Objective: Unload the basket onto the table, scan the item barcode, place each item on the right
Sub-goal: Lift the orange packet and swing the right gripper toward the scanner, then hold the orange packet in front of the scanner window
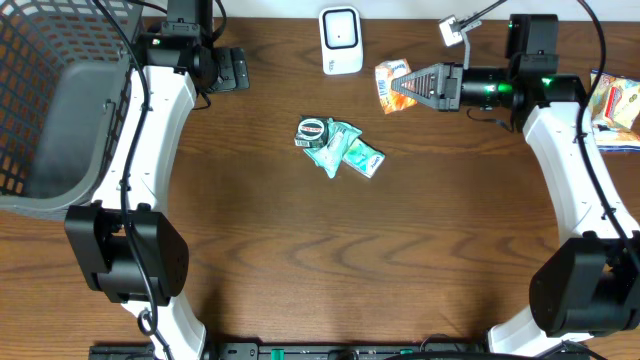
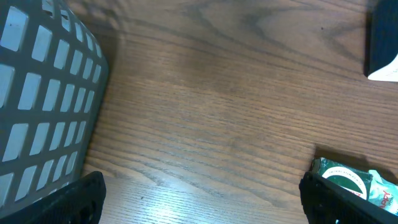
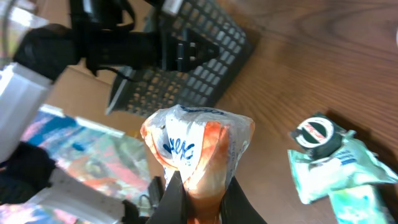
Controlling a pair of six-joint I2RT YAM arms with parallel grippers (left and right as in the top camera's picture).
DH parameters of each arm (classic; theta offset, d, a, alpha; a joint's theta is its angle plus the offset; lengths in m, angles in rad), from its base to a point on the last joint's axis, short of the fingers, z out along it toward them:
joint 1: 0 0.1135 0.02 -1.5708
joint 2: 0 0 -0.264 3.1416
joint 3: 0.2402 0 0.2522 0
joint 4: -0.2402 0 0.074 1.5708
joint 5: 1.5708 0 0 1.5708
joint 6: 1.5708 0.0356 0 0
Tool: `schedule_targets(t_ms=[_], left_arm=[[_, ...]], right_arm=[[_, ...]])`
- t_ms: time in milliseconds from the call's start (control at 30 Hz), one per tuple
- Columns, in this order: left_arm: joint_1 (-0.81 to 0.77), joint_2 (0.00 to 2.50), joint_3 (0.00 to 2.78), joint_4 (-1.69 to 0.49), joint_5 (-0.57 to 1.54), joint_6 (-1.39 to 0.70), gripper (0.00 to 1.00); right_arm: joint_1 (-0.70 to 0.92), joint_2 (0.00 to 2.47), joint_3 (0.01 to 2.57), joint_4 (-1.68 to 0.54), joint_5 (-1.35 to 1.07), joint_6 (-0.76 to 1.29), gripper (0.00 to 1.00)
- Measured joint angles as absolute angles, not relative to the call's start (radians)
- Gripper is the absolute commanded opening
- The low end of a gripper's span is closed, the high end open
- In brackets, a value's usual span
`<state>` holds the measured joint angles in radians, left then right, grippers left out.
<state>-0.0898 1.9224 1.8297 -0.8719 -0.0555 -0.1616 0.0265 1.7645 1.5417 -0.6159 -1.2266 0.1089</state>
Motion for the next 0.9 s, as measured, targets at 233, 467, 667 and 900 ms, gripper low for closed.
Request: schedule_targets(t_ms=[233, 467, 667, 900], left_arm=[[-0.090, 1.922, 1.830, -0.871, -0.055, -0.162, 0.98], [-0.090, 1.922, 1.830, -0.872, -0.055, -0.162, 0.98], [-0.090, 1.922, 1.830, -0.871, -0.056, -0.162, 0.98], [-0.090, 1.922, 1.830, -0.871, -0.056, -0.162, 0.98]], right_arm=[[0.080, 1.765, 1.542, -0.626, -1.016, 0.115, 0.01], [0.206, 1.765, 1.542, -0.607, -0.534, 0.138, 0.01], [0.356, 1.765, 1.542, -0.489, -0.172, 0.089, 0.01], [0.451, 1.765, 1.542, -0.281, 0.052, 0.024, 0.01]])
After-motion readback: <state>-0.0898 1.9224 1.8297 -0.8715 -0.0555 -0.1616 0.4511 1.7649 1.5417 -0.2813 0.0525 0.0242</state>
